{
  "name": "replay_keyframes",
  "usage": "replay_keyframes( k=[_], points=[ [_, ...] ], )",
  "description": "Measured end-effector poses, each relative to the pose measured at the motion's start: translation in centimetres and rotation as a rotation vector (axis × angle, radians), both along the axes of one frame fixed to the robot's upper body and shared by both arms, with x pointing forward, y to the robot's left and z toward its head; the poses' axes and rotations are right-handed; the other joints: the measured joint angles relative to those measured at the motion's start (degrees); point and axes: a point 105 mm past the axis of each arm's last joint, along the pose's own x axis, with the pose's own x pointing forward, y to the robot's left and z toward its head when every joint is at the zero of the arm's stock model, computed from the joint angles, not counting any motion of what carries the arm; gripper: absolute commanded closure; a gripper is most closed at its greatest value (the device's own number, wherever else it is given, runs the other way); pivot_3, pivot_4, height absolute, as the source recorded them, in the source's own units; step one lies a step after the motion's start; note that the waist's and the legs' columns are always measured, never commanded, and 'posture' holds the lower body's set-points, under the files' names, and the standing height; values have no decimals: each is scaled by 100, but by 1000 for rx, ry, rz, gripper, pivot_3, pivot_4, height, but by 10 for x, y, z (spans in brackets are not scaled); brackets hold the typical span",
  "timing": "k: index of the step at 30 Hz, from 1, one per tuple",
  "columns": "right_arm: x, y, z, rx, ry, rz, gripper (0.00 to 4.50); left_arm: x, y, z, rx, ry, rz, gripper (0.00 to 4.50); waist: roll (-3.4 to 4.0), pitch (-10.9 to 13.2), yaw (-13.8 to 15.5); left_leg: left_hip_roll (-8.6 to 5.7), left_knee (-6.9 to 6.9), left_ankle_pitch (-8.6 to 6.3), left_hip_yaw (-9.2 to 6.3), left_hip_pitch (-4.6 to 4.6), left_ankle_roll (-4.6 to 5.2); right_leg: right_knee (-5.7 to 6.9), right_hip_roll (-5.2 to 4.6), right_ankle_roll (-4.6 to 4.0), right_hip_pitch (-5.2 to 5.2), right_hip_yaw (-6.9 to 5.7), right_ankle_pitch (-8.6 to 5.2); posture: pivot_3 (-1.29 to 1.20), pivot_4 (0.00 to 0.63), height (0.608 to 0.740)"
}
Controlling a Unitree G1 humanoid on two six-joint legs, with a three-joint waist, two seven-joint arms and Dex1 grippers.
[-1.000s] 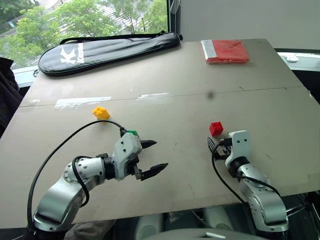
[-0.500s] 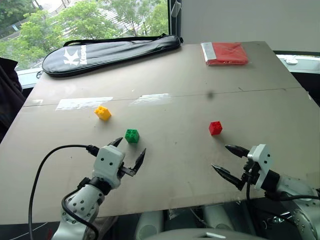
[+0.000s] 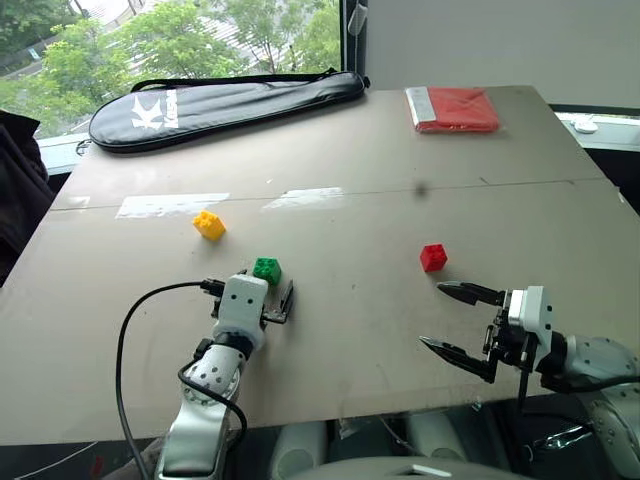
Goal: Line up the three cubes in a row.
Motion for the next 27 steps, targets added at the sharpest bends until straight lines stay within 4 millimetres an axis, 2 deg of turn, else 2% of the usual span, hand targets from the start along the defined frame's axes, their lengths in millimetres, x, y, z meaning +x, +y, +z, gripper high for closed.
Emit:
replay_keyframes(
  k=[5,8,11,13,14,23,27],
  points=[
    [1,0,0,3,-1,-11,49,9,-5,-4,-18,25,33,0,16,-10,6,-1,0,0,-4,30,0,-1,-2,0,32,-3,-1,0,150,707],
    [1,-1,0,2,-1,-18,0,8,-8,-9,-79,60,54,867,32,-26,5,-2,0,0,-6,36,0,-1,-4,0,42,-4,-2,0,150,707],
    [2,-1,1,4,-6,-18,0,6,-12,-12,-132,90,68,2303,41,-34,-12,-2,0,0,-12,36,0,-1,-3,1,42,-7,-2,0,150,707],
    [2,-1,2,5,-9,-18,0,5,-13,-14,-149,107,70,2988,45,-36,-49,0,-3,-1,-16,34,0,-1,1,0,42,-7,-2,0,150,707],
    [2,-1,2,5,-10,-18,0,5,-13,-14,-149,111,70,3174,48,-38,-57,0,-8,-1,-18,33,0,-1,2,0,42,-6,-3,0,150,707],
    [3,-2,3,9,-27,-22,0,4,-11,-14,-136,123,48,3172,60,-46,-58,0,-9,-1,-22,35,-1,-6,3,-1,42,-4,-3,0,150,707],
    [5,-5,1,22,-24,-43,0,11,-14,-8,-120,106,-49,3172,60,-46,-36,-1,-8,0,-21,38,0,-6,2,-1,41,-16,-3,0,150,707]
  ],
)
